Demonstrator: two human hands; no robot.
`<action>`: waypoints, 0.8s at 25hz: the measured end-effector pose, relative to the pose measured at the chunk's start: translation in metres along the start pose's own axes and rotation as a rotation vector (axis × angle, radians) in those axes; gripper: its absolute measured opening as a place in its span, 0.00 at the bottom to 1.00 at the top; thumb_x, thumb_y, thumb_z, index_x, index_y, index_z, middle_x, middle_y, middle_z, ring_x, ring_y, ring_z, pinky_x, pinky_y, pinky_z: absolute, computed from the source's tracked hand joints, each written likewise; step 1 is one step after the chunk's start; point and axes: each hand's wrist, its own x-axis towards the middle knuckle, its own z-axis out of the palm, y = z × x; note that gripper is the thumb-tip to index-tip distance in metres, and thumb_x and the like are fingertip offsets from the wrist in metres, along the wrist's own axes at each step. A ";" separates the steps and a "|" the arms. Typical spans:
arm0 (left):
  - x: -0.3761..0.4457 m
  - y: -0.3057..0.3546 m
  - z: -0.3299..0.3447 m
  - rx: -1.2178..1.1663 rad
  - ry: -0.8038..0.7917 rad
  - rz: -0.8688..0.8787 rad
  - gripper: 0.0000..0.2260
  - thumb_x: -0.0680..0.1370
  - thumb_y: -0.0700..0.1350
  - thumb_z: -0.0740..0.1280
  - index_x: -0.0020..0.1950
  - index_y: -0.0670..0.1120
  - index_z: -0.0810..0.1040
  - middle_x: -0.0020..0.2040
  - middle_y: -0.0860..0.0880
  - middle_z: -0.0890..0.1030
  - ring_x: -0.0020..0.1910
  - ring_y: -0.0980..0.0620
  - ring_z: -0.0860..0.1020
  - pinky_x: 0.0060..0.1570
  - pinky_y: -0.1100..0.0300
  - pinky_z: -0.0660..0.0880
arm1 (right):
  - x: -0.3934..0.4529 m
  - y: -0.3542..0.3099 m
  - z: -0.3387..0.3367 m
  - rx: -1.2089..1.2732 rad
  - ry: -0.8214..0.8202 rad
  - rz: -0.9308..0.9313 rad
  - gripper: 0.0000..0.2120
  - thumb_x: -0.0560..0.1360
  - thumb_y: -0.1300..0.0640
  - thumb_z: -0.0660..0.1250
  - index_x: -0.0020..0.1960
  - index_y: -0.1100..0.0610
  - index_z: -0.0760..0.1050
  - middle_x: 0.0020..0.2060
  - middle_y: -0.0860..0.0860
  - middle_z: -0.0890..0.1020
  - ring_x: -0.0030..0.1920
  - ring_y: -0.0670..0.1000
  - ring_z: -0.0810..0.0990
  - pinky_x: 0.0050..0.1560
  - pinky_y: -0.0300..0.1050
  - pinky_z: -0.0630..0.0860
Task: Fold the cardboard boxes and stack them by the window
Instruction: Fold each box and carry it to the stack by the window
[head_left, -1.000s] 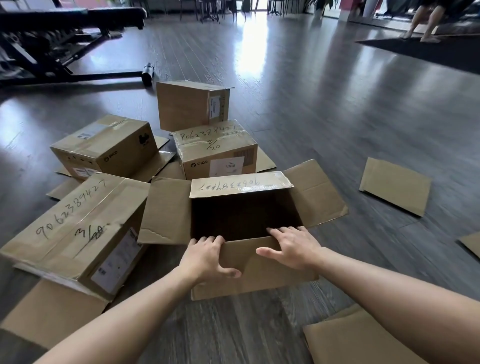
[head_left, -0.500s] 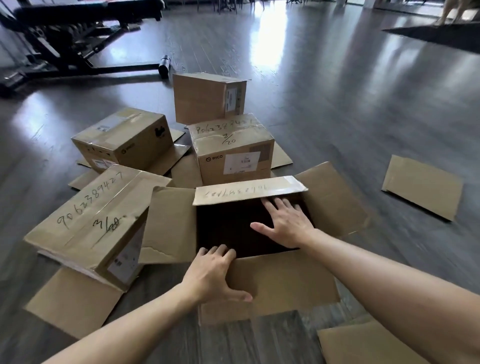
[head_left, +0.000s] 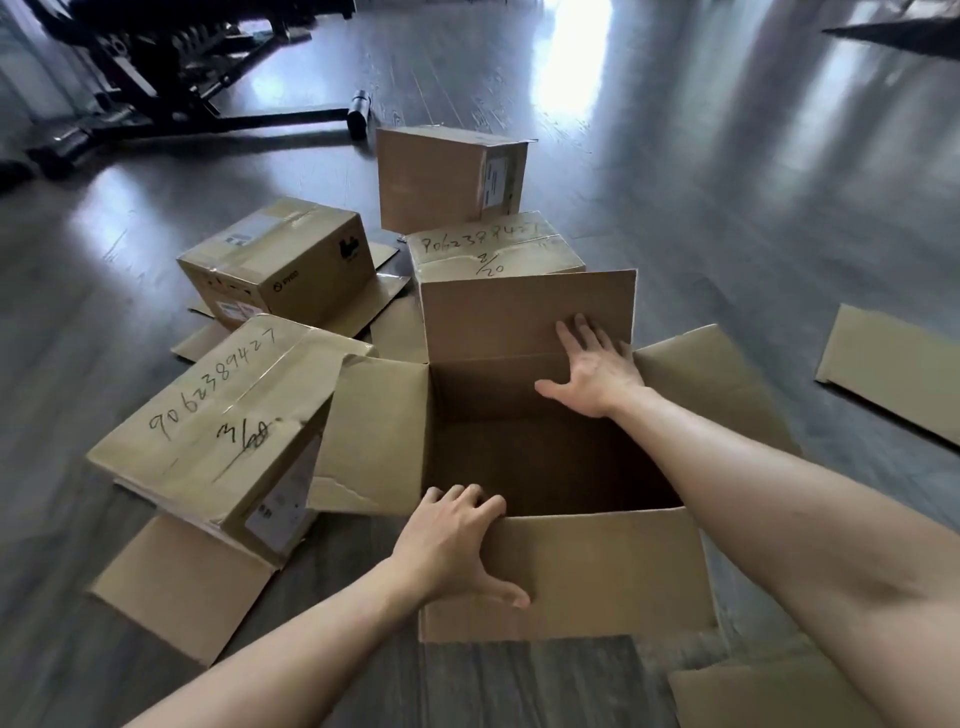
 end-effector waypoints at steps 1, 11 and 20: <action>0.001 0.001 -0.001 0.006 -0.003 0.000 0.44 0.58 0.83 0.61 0.64 0.56 0.68 0.60 0.52 0.74 0.59 0.49 0.72 0.61 0.50 0.67 | 0.003 0.004 0.003 -0.006 -0.020 0.016 0.47 0.74 0.28 0.58 0.81 0.47 0.40 0.81 0.50 0.42 0.80 0.54 0.42 0.77 0.62 0.46; -0.001 0.000 0.006 0.025 -0.004 -0.015 0.44 0.60 0.82 0.61 0.66 0.55 0.66 0.61 0.52 0.74 0.59 0.49 0.72 0.65 0.48 0.68 | 0.006 0.006 0.017 -0.023 -0.087 0.034 0.47 0.74 0.31 0.62 0.82 0.48 0.42 0.81 0.49 0.42 0.80 0.53 0.41 0.77 0.64 0.46; -0.015 -0.016 -0.009 0.094 0.162 -0.025 0.45 0.69 0.82 0.44 0.72 0.52 0.68 0.69 0.49 0.70 0.66 0.48 0.68 0.68 0.48 0.63 | -0.031 0.027 0.004 -0.070 -0.011 -0.022 0.44 0.75 0.31 0.60 0.82 0.48 0.45 0.81 0.50 0.50 0.80 0.52 0.48 0.77 0.60 0.51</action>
